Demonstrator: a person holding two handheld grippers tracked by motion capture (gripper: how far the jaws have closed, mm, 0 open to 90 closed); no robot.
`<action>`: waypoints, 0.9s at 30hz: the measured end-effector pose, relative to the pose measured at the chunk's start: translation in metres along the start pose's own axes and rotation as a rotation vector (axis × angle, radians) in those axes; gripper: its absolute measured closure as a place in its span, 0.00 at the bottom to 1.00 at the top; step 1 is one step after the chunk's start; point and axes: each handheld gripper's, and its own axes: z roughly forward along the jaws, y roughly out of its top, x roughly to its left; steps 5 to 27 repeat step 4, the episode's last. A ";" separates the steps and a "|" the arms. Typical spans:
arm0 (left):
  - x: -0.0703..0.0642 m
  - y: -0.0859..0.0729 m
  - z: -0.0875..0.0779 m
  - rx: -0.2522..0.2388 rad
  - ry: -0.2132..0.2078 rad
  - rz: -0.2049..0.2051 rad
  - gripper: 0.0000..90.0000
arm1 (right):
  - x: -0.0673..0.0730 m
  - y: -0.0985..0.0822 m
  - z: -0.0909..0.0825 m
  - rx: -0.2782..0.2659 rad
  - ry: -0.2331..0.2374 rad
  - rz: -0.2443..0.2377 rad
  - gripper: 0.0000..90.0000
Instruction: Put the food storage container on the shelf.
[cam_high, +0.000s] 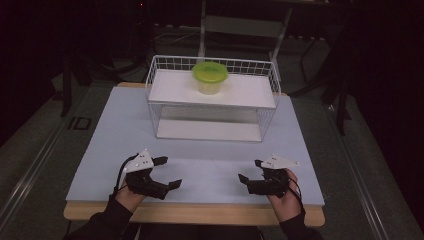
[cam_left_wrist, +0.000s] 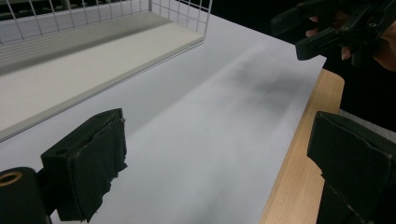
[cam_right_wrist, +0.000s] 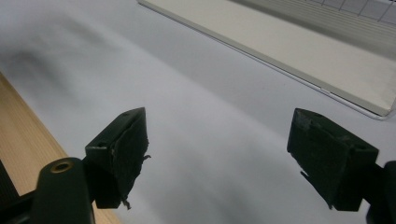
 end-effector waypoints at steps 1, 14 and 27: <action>0.000 0.000 0.000 -0.003 0.001 -0.001 0.06 | 0.000 0.000 0.000 -0.002 -0.001 0.000 0.22; 0.000 -0.001 0.000 0.001 0.001 -0.005 0.06 | 0.000 0.000 -0.001 -0.004 0.000 0.000 0.22; 0.000 -0.001 0.000 0.001 0.001 -0.005 0.06 | 0.000 0.000 -0.001 -0.004 0.000 0.000 0.22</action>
